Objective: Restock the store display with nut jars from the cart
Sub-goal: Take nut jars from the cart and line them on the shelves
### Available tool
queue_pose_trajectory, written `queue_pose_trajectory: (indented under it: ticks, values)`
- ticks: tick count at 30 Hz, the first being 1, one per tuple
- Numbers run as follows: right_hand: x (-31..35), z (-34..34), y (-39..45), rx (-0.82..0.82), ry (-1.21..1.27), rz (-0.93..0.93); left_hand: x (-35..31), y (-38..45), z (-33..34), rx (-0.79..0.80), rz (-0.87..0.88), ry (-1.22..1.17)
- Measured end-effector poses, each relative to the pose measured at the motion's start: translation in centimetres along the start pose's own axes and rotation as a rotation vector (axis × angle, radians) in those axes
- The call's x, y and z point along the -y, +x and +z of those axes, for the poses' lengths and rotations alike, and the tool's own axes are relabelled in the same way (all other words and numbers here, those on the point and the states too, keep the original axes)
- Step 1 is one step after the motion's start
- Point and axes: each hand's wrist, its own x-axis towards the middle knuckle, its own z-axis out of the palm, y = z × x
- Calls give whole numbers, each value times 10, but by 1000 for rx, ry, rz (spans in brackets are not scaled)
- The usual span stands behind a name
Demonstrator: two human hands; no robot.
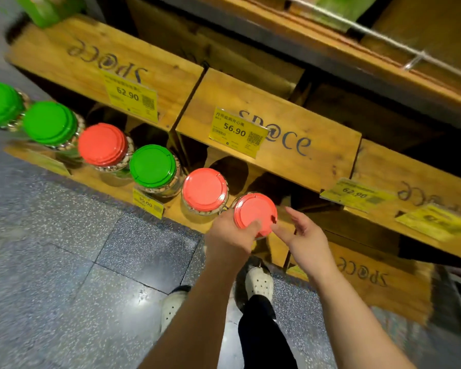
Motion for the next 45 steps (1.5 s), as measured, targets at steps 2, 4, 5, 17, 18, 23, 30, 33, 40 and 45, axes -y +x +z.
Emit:
queue_pose_trajectory:
  ticks: [2,4,5,17,18,23,30,33,40,45]
  values:
    - [11,-5,-28,-20,-7,-12,-17,-19,-14,31,62,105]
    - [24,-11,-61,-49,7,-30,-34,-40,-31,49,162,150]
    - [30,-14,-79,-73,7,-43,-43,-53,-40,56,209,179]
    - [84,-95,-273,-283,-53,-126,-126,-223,-93,200,718,559]
    - [83,-104,-290,-317,-46,-119,-133,-239,-92,215,750,587]
    - [63,-153,-356,-429,48,-102,-164,-308,-64,278,896,746]
    - [4,-250,-441,-603,107,-41,-189,-415,24,371,1106,913]
    - [-30,-298,-475,-660,84,-29,-196,-460,70,408,1200,977]
    - [-116,-399,-540,-798,109,31,-207,-538,193,541,1321,1006]
    - [-168,-447,-573,-825,118,67,-209,-576,265,603,1346,1032]
